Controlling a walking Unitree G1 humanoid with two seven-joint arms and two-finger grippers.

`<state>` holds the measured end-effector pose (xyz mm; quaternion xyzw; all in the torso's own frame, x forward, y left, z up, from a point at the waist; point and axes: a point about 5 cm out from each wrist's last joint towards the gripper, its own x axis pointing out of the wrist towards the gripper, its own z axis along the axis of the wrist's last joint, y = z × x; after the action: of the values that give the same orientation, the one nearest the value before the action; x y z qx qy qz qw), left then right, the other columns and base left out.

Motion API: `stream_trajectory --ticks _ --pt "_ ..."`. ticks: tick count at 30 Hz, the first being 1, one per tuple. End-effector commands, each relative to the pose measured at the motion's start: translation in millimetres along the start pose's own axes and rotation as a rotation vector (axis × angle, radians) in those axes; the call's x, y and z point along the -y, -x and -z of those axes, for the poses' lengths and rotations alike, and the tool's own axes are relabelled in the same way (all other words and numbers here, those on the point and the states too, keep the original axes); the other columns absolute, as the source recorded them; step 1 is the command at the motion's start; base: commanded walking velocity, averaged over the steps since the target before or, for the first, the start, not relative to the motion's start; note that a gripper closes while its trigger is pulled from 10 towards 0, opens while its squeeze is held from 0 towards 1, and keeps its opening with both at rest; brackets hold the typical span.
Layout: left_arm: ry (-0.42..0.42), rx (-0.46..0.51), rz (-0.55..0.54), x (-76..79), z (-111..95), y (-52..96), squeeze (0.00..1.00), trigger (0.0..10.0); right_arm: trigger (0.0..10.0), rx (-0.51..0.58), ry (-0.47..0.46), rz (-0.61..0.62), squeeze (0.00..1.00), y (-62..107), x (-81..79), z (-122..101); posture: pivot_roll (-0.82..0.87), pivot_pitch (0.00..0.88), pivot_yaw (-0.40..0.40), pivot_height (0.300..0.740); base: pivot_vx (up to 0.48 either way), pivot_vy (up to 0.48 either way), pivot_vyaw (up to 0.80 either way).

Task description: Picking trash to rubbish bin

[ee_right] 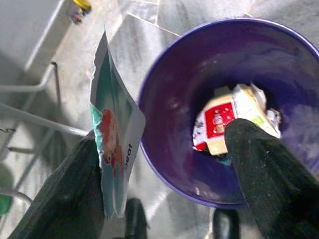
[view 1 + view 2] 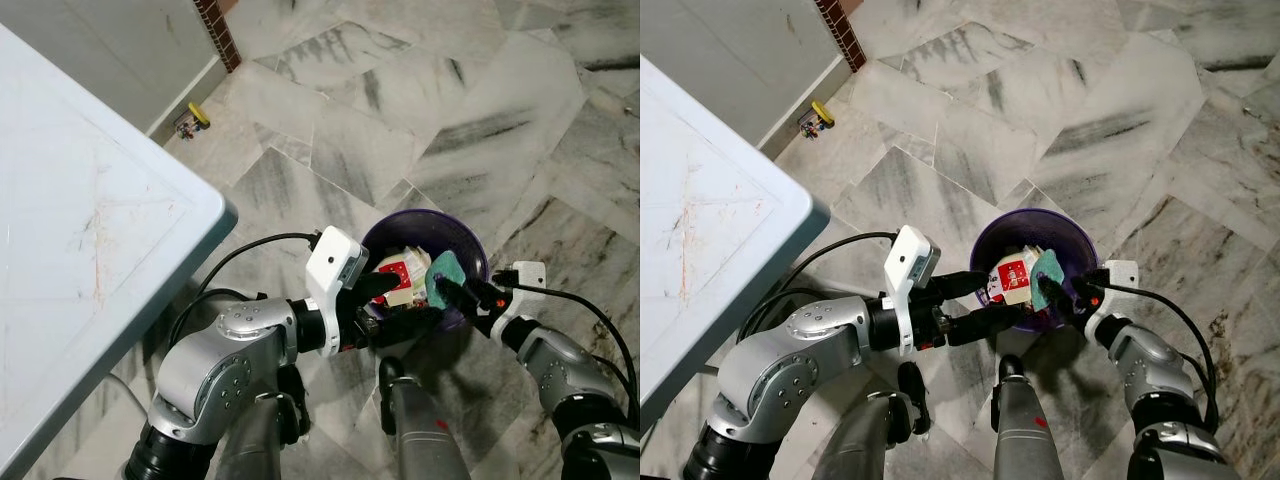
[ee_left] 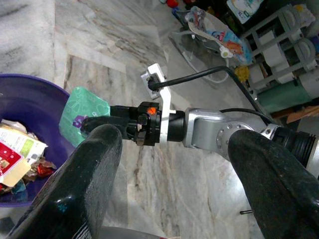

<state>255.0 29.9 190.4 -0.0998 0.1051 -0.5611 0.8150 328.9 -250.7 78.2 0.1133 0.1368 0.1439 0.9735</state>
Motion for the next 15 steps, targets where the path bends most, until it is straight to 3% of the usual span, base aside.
stream_trajectory --ticks 1,2,4,5,6,7,12,13,14,15 --pt "0.010 -0.007 0.007 4.3 3.3 1.7 0.00 10.0 10.0 -0.077 -0.044 0.005 0.00 8.1 1.4 26.1 -0.10 0.591 0.135 0.740 0.000 0.000 0.00" --pt "0.011 -0.006 0.007 3.9 3.0 1.7 0.00 10.0 10.0 -0.111 0.035 -0.016 0.00 8.6 -1.5 30.8 -0.10 0.591 0.135 0.740 0.000 0.000 0.00" --pt "0.011 -0.006 0.007 3.9 3.0 1.7 0.00 10.0 10.0 -0.111 0.035 -0.016 0.00 8.6 -1.5 30.8 -0.10 0.591 0.135 0.740 0.000 0.000 0.00" --pt "0.011 -0.005 0.006 3.6 2.4 1.8 0.00 10.0 10.0 -0.135 0.121 -0.011 0.00 8.2 -3.3 33.6 -0.10 0.594 0.138 0.740 0.000 0.000 0.00" --pt "0.011 -0.005 0.006 3.6 2.2 1.8 0.00 10.0 10.0 -0.126 0.125 -0.018 0.00 7.7 -4.5 33.3 -0.10 0.594 0.138 0.740 0.000 0.000 0.00" --pt "0.012 -0.004 0.007 3.8 2.1 1.5 0.00 10.0 10.0 -0.087 0.034 0.005 0.00 6.6 -2.5 29.0 -0.10 0.592 0.135 0.740 0.000 0.000 0.00" --pt "0.015 -0.002 0.010 4.0 1.7 1.3 0.00 10.0 10.0 -0.035 -0.069 0.007 0.00 6.6 -1.0 25.6 -0.10 0.590 0.136 0.740 0.000 0.000 0.00" --pt "0.017 -0.001 0.010 3.9 1.4 1.4 0.00 10.0 7.3 -0.015 -0.096 0.006 0.00 6.4 -0.7 24.0 -0.10 0.590 0.137 0.740 0.000 0.000 0.00" --pt "0.017 0.000 0.010 3.8 1.1 1.7 0.00 10.0 0.0 -0.004 -0.120 0.005 0.00 6.2 -0.5 23.1 -0.10 0.590 0.136 0.740 0.000 0.000 0.00" --pt "0.018 0.000 0.009 3.6 1.0 1.9 0.00 10.0 0.0 0.008 -0.136 0.013 0.00 6.1 0.3 21.5 -0.10 0.590 0.136 0.740 0.000 0.000 0.00"
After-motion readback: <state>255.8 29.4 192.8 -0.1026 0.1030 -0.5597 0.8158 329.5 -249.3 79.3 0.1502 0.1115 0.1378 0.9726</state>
